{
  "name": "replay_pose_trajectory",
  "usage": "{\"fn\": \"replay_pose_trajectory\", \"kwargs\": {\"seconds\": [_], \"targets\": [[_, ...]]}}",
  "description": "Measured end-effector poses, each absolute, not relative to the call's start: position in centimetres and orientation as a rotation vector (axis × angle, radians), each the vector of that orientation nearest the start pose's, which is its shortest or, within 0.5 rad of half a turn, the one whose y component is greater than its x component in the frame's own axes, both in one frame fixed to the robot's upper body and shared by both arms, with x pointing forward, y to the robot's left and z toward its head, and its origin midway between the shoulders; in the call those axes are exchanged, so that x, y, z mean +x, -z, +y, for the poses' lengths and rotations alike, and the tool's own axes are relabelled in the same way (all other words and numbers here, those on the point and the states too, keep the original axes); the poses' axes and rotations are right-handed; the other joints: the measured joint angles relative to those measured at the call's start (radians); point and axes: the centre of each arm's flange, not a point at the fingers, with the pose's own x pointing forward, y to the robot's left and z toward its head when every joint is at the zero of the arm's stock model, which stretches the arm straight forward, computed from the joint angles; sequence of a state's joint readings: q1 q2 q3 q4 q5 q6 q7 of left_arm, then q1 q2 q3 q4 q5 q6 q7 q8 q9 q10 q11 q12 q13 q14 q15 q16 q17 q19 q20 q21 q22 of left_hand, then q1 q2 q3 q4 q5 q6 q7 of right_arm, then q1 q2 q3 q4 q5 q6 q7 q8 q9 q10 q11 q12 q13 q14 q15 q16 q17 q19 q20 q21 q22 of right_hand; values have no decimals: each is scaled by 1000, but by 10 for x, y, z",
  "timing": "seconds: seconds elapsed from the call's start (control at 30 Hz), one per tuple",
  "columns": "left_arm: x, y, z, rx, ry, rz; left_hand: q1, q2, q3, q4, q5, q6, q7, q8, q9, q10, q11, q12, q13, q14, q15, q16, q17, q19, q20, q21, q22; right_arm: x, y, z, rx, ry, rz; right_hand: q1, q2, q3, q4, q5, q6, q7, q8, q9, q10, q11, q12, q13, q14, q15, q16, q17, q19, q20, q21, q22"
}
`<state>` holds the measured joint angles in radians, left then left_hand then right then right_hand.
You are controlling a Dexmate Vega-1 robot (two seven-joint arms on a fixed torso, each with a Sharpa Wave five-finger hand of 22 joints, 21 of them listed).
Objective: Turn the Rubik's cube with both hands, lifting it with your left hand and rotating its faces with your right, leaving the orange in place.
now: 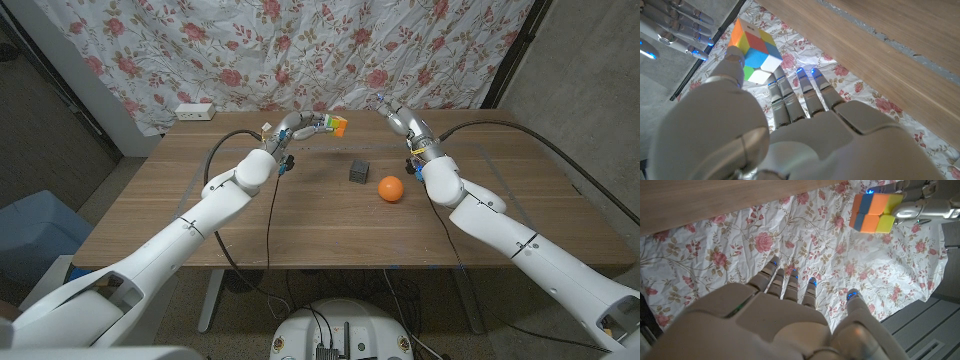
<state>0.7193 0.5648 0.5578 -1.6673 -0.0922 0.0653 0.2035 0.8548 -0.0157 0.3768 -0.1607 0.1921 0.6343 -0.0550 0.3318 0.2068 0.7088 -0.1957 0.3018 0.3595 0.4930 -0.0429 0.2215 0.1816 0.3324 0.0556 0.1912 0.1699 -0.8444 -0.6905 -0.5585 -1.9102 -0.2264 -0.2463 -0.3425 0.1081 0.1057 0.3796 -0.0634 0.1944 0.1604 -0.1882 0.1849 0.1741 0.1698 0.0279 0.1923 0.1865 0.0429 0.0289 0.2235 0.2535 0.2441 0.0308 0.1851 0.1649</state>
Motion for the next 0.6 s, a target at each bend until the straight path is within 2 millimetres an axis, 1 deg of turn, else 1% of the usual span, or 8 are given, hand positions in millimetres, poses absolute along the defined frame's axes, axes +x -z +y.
{"fn": "replay_pose_trajectory", "kwargs": {"seconds": [0.07, 0.23, 0.3, 0.37, 0.5, 0.6], "targets": [[610, -62, 169, 563, 137, -725, -1, 1, 0, 0, 0, 0, 0, 0, 0, 5, 5, -1, 1, 0, 0, 0, 0, 0, 0, 0, 0, 557, -49, -181, -916, 119, -800, 0, 0, 0, 0, 0, 3, -3, 0, 0, -2, 2, 0, 0, 0, 0, 0, 0, 0, 0, 0, 0], [613, -61, 164, 535, 145, -727, -1, 1, 0, 0, 0, 0, 0, 0, 1, 5, 5, -1, 1, 0, 0, 0, 0, -3, 3, 0, 0, 555, -51, -177, -974, 146, -792, -4, 4, 0, 0, 0, 5, -5, 0, 0, -2, 2, 0, 0, 0, 0, 0, 0, 0, 0, 0, 0], [614, -61, 163, 528, 148, -728, -1, 1, 0, 0, 0, 0, 0, 0, 1, 5, 5, -1, 1, 0, 0, 0, 0, -9, -2, 0, 0, 554, -51, -176, -988, 151, -791, -4, 4, 0, 0, 0, 11, -11, 0, 0, -2, 2, 0, 0, 0, 0, 0, 1, 0, 0, 0, 0], [615, -61, 161, 518, 152, -731, -1, 1, 0, 0, 0, 0, 0, 0, 1, 5, 5, -1, 1, 0, 0, 0, 0, -9, -2, 0, 0, 553, -51, -175, -1011, 161, -787, -4, 4, 0, 0, 0, 11, -11, 0, 0, -2, 2, 0, 0, 0, 0, 0, 5, 0, 0, 0, 0], [616, -61, 159, 504, 158, -733, -4, 4, 0, 0, 0, 0, 0, 0, 0, 5, 5, -1, 1, 0, 0, 0, 2, -9, -2, 0, 0, 552, -51, -173, -1043, 177, -782, -4, 4, 0, 0, 0, 11, -11, 0, 0, -8, -3, 0, 0, 0, 0, 0, 5, 0, 0, 0, 0], [618, -61, 157, 494, 164, -734, -8, 8, 0, 0, 0, 0, 0, -8, 0, 3, 7, -2, 3, 0, 0, -5, 2, -9, -2, 0, 0, 551, -50, -171, -1071, 192, -778, -4, 4, -5, 5, 0, 16, -16, 0, 0, -8, -3, 0, 0, -4, 4, 0, 5, 0, 0, 0, 0]]}}
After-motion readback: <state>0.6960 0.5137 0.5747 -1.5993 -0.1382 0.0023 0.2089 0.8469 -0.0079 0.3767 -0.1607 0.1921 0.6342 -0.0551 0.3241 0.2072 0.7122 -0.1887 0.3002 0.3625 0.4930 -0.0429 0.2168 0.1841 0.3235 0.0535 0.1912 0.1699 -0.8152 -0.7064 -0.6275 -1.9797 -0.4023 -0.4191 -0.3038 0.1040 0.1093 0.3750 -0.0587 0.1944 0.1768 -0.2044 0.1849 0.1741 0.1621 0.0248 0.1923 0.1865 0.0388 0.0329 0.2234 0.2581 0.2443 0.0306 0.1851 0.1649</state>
